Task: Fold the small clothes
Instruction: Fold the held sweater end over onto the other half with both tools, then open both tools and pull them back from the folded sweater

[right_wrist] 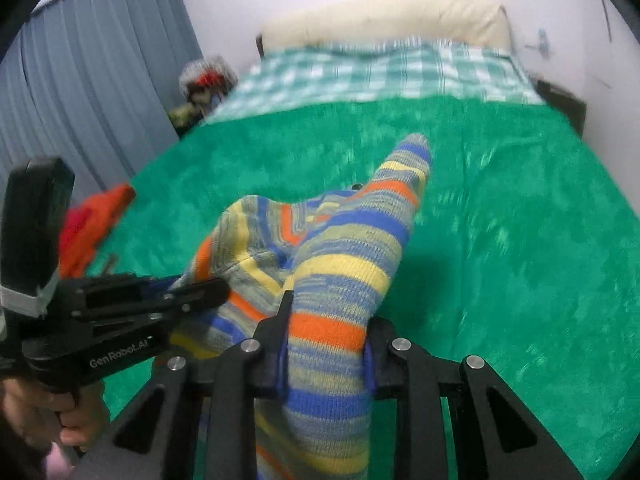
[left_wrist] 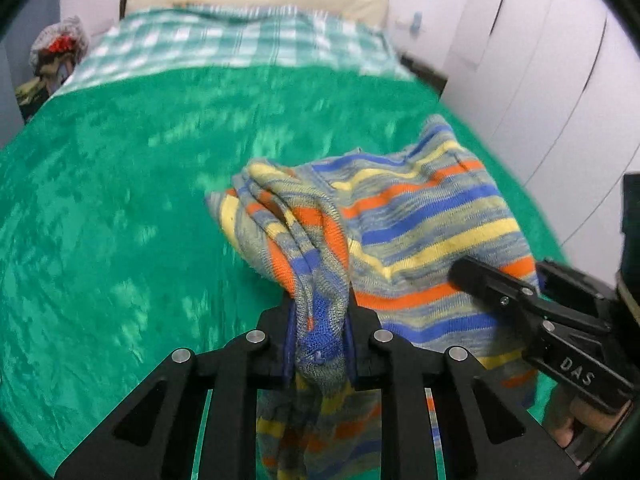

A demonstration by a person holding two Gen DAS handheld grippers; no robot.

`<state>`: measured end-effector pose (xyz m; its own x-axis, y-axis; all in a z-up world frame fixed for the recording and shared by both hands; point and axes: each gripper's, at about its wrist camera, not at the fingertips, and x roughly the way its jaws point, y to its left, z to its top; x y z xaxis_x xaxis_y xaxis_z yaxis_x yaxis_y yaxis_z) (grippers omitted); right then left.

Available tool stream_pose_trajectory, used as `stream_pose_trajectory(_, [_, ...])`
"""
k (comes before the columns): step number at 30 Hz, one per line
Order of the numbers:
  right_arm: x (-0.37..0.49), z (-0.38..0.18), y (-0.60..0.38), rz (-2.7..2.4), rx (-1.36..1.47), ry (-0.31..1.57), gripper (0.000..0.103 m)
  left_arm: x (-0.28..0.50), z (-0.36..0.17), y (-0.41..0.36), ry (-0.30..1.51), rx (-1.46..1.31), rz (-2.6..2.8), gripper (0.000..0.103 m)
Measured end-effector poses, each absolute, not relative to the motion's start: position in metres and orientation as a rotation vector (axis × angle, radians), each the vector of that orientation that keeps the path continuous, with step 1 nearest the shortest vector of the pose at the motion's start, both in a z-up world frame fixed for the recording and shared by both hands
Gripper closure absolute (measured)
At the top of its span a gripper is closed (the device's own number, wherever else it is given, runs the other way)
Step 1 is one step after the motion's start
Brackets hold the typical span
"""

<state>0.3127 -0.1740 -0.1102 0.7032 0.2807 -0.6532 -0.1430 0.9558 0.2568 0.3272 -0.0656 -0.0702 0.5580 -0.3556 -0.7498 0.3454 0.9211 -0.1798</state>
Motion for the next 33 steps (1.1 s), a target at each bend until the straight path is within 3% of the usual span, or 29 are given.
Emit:
stream_pose_trajectory(2, [0.318, -0.101, -0.187, 0.245, 0.243, 0.758, 0.075, 0.331, -0.069, -0.067, 0.890, -0.026, -0.419, 0.077])
stream_pose_trajectory(3, [0.320, -0.102, -0.195, 0.237, 0.270, 0.763, 0.072, 0.336, -0.078, -0.070, 0.918, -0.021, -0.410, 0.058])
stream_pose_trajectory(4, [0.322, -0.108, -0.202, 0.222, 0.290, 0.784, 0.059, 0.340, -0.093, -0.070, 0.955, 0.010, -0.375, 0.030])
stream_pose_trajectory(5, [0.324, -0.120, -0.211, 0.196, 0.292, 0.836, 0.029, 0.338, -0.105, -0.067, 0.974, 0.038, -0.327, 0.026])
stream_pose_trajectory(6, [0.324, -0.134, -0.217, 0.140, 0.282, 0.888, 0.016, 0.333, -0.119, -0.062, 0.990, 0.074, -0.265, 0.027])
stream_pose_trajectory(7, [0.317, -0.146, -0.225, 0.077, 0.271, 0.926, 0.012, 0.321, -0.132, -0.056, 1.001, 0.105, -0.225, 0.028])
stream_pose_trajectory(9, [0.288, -0.160, -0.239, 0.019, 0.231, 0.955, 0.012, 0.287, -0.146, -0.037, 1.010, 0.128, -0.190, 0.028])
stream_pose_trajectory(11, [0.251, -0.168, -0.244, -0.021, 0.179, 0.970, 0.009, 0.242, -0.150, -0.025, 0.993, 0.130, -0.145, 0.021])
stream_pose_trajectory(13, [0.213, -0.172, -0.242, -0.041, 0.149, 0.983, 0.005, 0.203, -0.148, -0.023, 0.966, 0.138, -0.130, 0.005])
stream_pose_trajectory(19, [0.107, -0.164, -0.221, -0.047, 0.103, 0.976, 0.003, 0.117, -0.123, -0.031, 0.900, 0.221, -0.062, 0.004])
stream_pose_trajectory(22, [0.065, -0.138, -0.204, -0.009, 0.087, 0.875, 0.003, 0.092, -0.107, -0.028, 0.874, 0.205, -0.056, 0.004])
stream_pose_trajectory(25, [0.043, -0.109, -0.192, 0.035, 0.086, 0.774, 0.000, 0.071, -0.085, -0.026, 0.815, 0.200, -0.080, 0.004])
stream_pose_trajectory(33, [0.011, -0.067, -0.160, 0.062, -0.011, 0.743, 0.000, 0.034, -0.036, -0.008, 0.695, 0.131, -0.098, 0.000])
